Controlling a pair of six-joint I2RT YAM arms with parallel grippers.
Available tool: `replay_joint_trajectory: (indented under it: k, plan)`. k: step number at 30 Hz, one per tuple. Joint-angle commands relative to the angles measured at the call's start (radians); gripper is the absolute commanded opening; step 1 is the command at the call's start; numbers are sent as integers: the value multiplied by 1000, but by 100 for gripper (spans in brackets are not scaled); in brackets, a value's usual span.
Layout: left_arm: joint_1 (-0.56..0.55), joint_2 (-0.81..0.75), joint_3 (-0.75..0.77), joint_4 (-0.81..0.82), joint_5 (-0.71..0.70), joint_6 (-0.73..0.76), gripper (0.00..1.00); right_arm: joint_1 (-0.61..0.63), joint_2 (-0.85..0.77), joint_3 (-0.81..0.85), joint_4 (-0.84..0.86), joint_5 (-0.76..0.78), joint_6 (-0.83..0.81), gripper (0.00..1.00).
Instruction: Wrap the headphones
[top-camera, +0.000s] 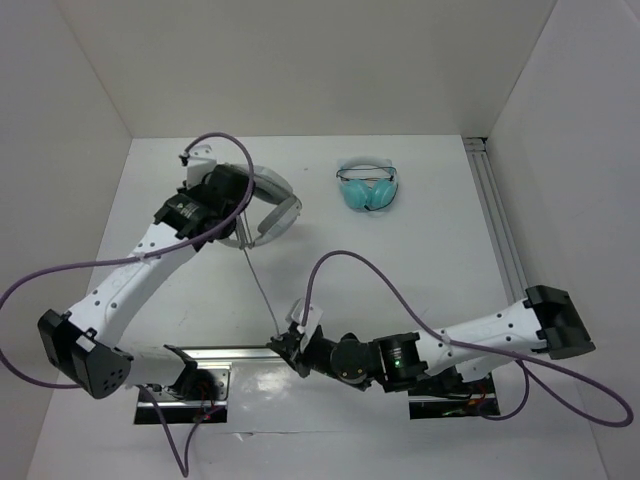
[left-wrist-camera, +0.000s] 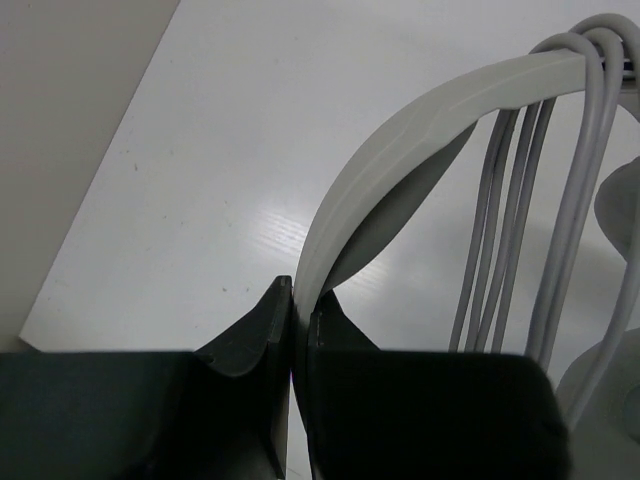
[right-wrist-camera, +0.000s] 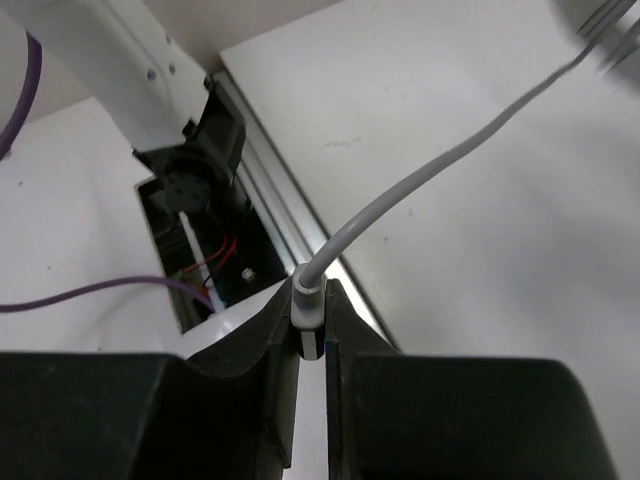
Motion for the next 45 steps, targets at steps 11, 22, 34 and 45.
replay_joint_trajectory:
  k: [11,22,34,45]
  plan:
    - [-285,-12,-55,-37,1,113,0,-10,-130,407,-632,381,-298,0]
    - [-546,-170,-190,-18,260,322,0,-295,-232,381,-637,352,-422,0]
    - [-597,-313,-199,-89,302,337,0,-665,-100,324,-574,57,-437,0]
    - [-597,-280,-181,-80,415,367,0,-869,-2,398,-608,-387,-417,13]
